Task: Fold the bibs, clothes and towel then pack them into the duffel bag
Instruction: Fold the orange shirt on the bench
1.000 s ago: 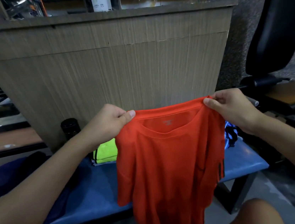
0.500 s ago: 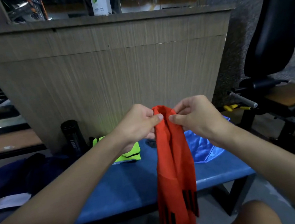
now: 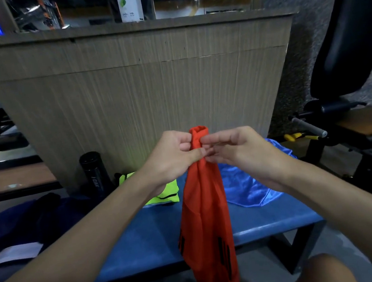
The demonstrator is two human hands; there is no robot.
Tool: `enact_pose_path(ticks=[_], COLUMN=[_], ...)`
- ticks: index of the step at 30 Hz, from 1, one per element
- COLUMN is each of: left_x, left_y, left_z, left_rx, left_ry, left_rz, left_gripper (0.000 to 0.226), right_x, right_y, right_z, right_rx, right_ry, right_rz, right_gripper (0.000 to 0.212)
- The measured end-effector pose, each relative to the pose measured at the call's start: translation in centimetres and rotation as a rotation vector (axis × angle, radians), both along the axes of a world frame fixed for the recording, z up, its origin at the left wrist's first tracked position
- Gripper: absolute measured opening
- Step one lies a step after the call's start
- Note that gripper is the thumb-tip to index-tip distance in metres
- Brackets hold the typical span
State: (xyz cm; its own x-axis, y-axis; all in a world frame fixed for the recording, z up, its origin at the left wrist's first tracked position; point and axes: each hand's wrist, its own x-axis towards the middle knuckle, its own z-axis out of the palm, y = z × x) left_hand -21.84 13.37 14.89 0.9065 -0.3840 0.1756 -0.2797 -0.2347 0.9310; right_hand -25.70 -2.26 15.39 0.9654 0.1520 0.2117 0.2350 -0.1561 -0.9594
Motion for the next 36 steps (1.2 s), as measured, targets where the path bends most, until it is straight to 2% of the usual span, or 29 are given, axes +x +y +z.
enact_pose_path(ticks=[2,4,5,7,9,10,12,13,14,18,23,29,36], left_x=[-0.1,-0.2,-0.2,-0.1,-0.1,-0.2,-0.2,-0.1,0.0,-0.3,-0.4,0.0,0.4], left_y=[0.1,0.3,0.5,0.8,1.2,1.3,1.5,1.6,1.7,1.3,1.4,3.2,3.5], left_z=[-0.2,-0.2,-0.2,-0.1,0.0,0.1,0.1,0.0,-0.1,-1.5,-3.6,-6.1,-8.3], left_rx=[-0.001,-0.018,-0.022,0.013,0.082,0.116,0.149,0.135,0.103,-0.055,-0.068,-0.108,-0.202], left_ry=[-0.022,0.003,0.025,0.02,-0.004,-0.009,-0.03,-0.039,-0.04,-0.063,-0.12,-0.086,-0.003], left_rz=[0.014,-0.024,-0.06,-0.149,-0.215,-0.24,-0.245,-0.226,-0.2,-0.056,0.097,0.13,0.149], left_gripper=[0.016,0.021,0.026,0.031,0.032,0.033,0.034,0.032,0.03,0.027,0.026,0.01,0.006], right_x=[0.4,1.2,1.3,1.5,1.5,1.7,1.8,1.7,1.7,1.2,1.6,2.0,2.0], right_y=[-0.3,-1.3,-1.8,-2.7,-2.9,-3.0,-3.0,-3.0,-3.1,-2.4,-2.4,-3.2,-3.9], right_z=[-0.2,-0.2,0.0,0.4,0.6,0.5,0.3,0.3,0.1,0.2,0.3,1.1,0.7], right_rx=[-0.059,-0.278,-0.391,-0.507,-0.586,-0.643,-0.799,-0.83,-0.822,-0.758,-0.687,-0.472,-0.3], right_ry=[-0.078,-0.26,-0.327,-0.344,-0.281,-0.281,-0.344,-0.368,-0.364,-0.448,-0.523,-0.517,-0.476], right_rz=[-0.062,-0.178,-0.178,-0.056,0.059,0.071,0.03,0.017,0.02,0.007,-0.086,-0.246,-0.339], right_gripper=[0.038,0.041,0.05,0.074,0.085,0.076,0.034,0.034,0.039,0.033,0.022,0.013,0.011])
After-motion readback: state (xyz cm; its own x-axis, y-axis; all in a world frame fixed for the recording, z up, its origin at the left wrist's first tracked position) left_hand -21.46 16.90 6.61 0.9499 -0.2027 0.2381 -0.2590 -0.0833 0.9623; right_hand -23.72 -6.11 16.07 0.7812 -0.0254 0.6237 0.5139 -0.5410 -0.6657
